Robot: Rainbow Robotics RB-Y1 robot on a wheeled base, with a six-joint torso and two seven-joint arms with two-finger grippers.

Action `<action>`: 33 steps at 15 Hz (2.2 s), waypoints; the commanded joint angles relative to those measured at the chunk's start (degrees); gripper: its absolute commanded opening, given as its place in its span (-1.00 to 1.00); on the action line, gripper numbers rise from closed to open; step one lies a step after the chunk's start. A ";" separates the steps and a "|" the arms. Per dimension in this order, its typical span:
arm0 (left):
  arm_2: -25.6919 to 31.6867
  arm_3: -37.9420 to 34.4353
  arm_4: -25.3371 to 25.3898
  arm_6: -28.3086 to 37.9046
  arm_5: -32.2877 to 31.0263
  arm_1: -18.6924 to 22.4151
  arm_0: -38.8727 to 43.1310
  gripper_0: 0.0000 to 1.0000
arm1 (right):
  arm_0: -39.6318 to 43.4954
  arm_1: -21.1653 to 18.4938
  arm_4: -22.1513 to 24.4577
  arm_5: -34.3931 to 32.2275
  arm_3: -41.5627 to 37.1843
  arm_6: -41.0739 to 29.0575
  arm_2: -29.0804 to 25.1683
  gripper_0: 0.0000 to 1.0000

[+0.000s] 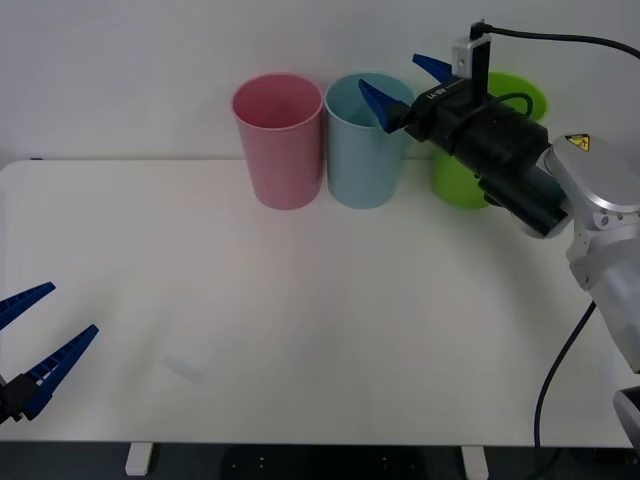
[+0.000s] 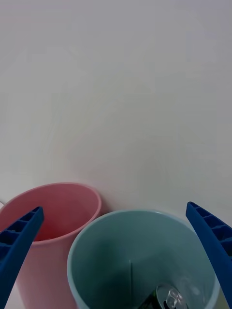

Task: Grasp the object on the table and drop it into the matching bin: aluminum can to the light blue bin, PET bottle to the pink bin.

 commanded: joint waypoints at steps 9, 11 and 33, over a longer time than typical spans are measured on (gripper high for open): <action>0.00 0.00 0.00 0.00 0.00 0.00 0.00 1.00 | 27.50 -15.22 -9.74 -1.51 -26.80 5.26 -0.42 1.00; 0.00 0.00 0.00 0.00 0.00 0.00 0.00 1.00 | 32.95 -17.94 -13.17 -2.74 -29.70 10.88 -1.65 1.00; 0.00 0.00 0.00 0.00 0.00 0.00 0.00 1.00 | 65.47 -14.96 -13.52 -29.20 -34.01 15.19 -23.97 1.00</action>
